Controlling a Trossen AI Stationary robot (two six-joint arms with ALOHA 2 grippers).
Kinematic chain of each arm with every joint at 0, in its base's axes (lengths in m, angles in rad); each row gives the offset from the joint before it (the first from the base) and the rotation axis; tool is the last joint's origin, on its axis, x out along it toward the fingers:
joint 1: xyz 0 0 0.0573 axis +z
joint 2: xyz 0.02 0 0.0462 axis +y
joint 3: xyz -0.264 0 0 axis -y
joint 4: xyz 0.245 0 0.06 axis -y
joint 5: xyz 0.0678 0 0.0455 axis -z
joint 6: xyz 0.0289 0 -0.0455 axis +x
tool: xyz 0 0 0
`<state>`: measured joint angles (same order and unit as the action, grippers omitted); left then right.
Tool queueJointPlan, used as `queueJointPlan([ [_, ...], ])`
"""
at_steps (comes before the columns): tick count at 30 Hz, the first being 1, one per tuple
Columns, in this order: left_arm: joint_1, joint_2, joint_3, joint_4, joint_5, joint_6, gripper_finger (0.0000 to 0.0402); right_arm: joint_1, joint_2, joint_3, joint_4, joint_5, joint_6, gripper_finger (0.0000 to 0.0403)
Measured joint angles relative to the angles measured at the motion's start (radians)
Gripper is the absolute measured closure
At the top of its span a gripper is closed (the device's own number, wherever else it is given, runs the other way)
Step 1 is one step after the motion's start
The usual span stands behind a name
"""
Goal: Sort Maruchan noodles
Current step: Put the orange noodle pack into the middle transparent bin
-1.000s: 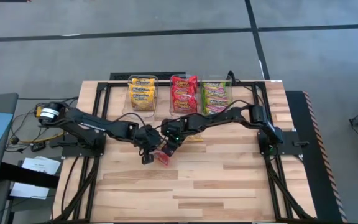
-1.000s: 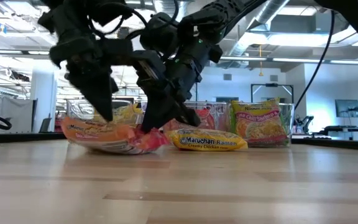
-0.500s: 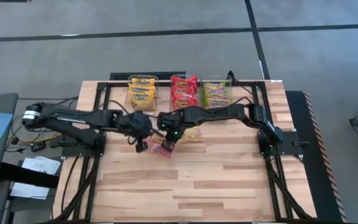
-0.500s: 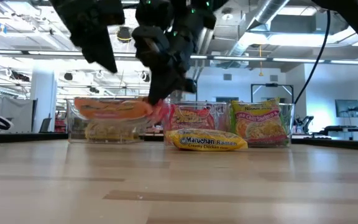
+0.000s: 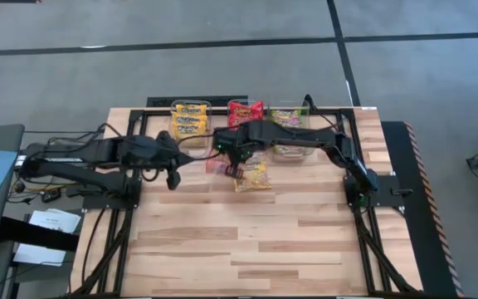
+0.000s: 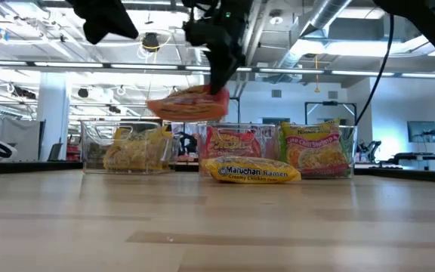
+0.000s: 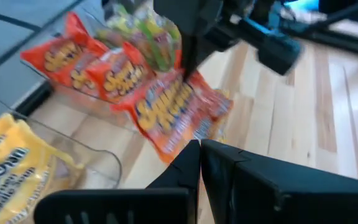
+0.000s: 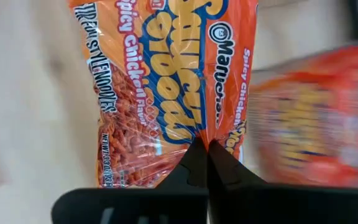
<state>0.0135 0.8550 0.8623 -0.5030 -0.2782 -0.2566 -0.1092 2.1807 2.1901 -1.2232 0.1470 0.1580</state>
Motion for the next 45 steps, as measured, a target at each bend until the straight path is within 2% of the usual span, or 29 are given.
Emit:
queueJointPlan([
  [8,0.0,-0.065,0.0,-0.015,-0.075,-0.011,0.0401,-0.027,-0.026,0.04,-0.135,0.373,-0.149,0.04],
  [17,0.0,-0.061,0.0,-0.062,-0.133,-0.014,0.0401,-0.103,-0.032,0.029,-0.19,0.542,-0.154,0.04],
  [22,0.0,-0.061,0.0,-0.068,-0.158,-0.014,0.0401,-0.13,-0.03,-0.04,-0.188,0.54,-0.193,0.04],
  [30,0.0,-0.061,-0.001,-0.068,-0.202,-0.01,0.0401,-0.104,-0.03,-0.123,-0.142,0.53,-0.279,0.0402],
  [34,0.0,-0.061,-0.001,-0.068,-0.209,-0.01,0.0401,-0.079,-0.03,-0.123,-0.098,0.473,-0.286,0.0402],
  [37,0.0,-0.061,-0.001,-0.068,-0.209,-0.01,0.0401,-0.057,-0.03,-0.124,-0.057,0.468,-0.311,0.0401],
  [45,0.0,-0.061,-0.001,-0.068,-0.209,-0.009,0.0401,-0.065,-0.03,-0.218,-0.025,0.42,-0.317,0.0398],
])
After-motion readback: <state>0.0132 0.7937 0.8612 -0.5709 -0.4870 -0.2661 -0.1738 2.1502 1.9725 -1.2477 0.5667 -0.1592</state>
